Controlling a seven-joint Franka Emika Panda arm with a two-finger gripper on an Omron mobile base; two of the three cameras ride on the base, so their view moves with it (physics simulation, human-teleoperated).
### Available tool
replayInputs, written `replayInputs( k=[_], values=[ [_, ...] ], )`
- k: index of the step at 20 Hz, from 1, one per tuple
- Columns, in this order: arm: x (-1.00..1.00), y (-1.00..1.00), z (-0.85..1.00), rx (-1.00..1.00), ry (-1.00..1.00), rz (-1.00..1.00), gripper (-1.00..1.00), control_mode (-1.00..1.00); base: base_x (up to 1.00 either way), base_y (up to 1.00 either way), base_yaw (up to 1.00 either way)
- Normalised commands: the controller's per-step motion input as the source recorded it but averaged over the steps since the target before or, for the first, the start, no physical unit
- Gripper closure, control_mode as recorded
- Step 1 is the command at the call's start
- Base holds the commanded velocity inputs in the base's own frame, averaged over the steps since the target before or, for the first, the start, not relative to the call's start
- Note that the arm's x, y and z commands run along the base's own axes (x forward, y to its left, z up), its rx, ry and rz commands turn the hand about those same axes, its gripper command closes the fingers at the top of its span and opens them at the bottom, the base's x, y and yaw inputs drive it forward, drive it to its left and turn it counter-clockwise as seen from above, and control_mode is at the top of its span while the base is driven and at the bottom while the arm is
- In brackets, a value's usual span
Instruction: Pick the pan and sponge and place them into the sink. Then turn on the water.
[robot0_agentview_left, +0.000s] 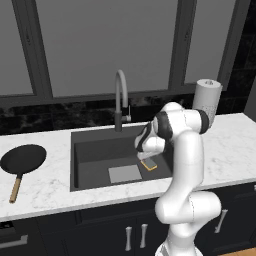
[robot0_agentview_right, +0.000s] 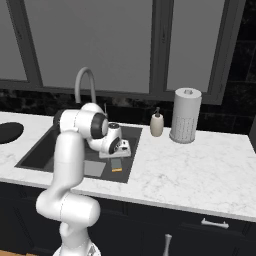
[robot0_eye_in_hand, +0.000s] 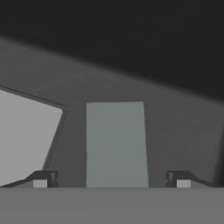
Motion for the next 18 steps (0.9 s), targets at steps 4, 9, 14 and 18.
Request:
replayInputs(
  k=[4, 9, 14, 18],
  values=[
    [-0.01, 0.00, 0.60, 0.00, 0.00, 0.00, -1.00, -1.00, 0.00, 0.00, 0.00],
    [-0.02, 0.00, 0.64, 0.00, 0.00, 0.00, -1.00, -1.00, 0.00, 0.00, 0.00],
    [-0.12, 0.00, 0.42, 0.00, 0.00, 0.00, -1.00, -1.00, 0.00, 0.00, 0.00],
    [-0.31, -0.05, 0.25, 0.00, 0.00, 0.00, -1.00, -1.00, 0.00, 0.00, 0.00]
  ],
)
